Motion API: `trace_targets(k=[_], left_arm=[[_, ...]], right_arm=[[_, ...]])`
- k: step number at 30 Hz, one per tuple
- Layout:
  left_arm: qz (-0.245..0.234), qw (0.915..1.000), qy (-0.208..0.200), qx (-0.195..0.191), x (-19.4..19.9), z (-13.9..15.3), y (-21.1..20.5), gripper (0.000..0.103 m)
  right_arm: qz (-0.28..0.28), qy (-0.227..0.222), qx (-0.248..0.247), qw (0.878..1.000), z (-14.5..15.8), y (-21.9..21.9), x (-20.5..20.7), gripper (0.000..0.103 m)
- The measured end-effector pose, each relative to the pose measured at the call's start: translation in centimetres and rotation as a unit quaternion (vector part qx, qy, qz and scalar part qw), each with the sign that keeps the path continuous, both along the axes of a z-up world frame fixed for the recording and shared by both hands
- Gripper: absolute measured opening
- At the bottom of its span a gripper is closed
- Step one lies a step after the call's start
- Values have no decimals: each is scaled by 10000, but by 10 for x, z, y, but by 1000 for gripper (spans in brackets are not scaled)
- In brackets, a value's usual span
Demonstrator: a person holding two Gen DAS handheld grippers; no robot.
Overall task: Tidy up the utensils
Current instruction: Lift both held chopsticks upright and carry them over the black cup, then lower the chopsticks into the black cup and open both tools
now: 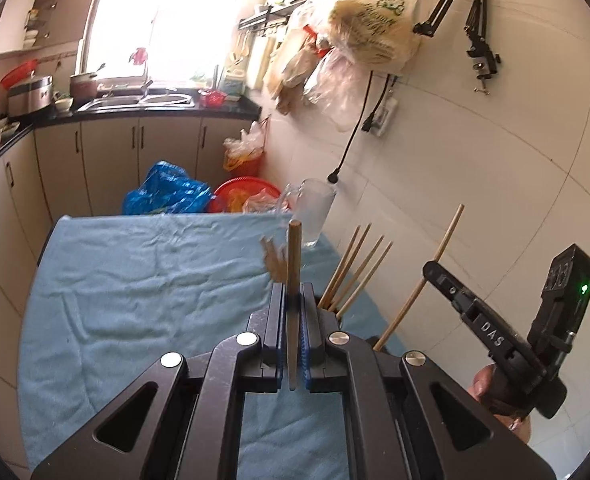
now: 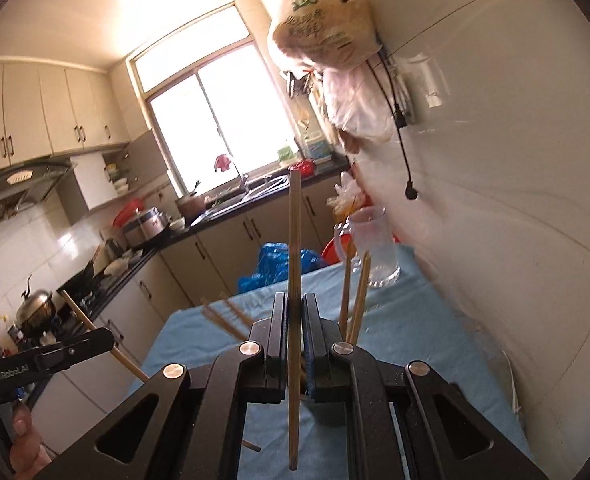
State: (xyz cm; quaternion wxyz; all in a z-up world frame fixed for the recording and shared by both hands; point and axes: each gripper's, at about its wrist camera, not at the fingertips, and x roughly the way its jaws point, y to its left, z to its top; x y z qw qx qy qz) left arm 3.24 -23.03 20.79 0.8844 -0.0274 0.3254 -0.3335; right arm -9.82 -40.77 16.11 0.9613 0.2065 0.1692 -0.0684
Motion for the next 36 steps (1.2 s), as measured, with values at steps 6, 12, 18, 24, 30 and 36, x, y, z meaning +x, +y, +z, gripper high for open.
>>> trace_targets(k=[6,12,18,24,30,36], left_arm=[[-3,9998,-118,-132,18,22,-23,6],[12,9996,-113,-240,40,26,-43,6],[5,9999,5,-146,56,4,-60,6],[-36,9998,205,4,64,-22,-66,6],[-112,9994,317,104,65,-37,-66,6],[-72,9993,355,64,64,-36,-60,24]], right_arm=[[-224,-200,63,9995,15,-19,8,8],[-430,-330,54,9985,25,-35,26,8],[-486,-298,60,9984,10,-41,49,8],[-396,-26,70,9992,-15,-44,65,8],[-262,205,44,9994,-32,-36,69,8],[-147,289,19,9995,-34,-31,69,14]])
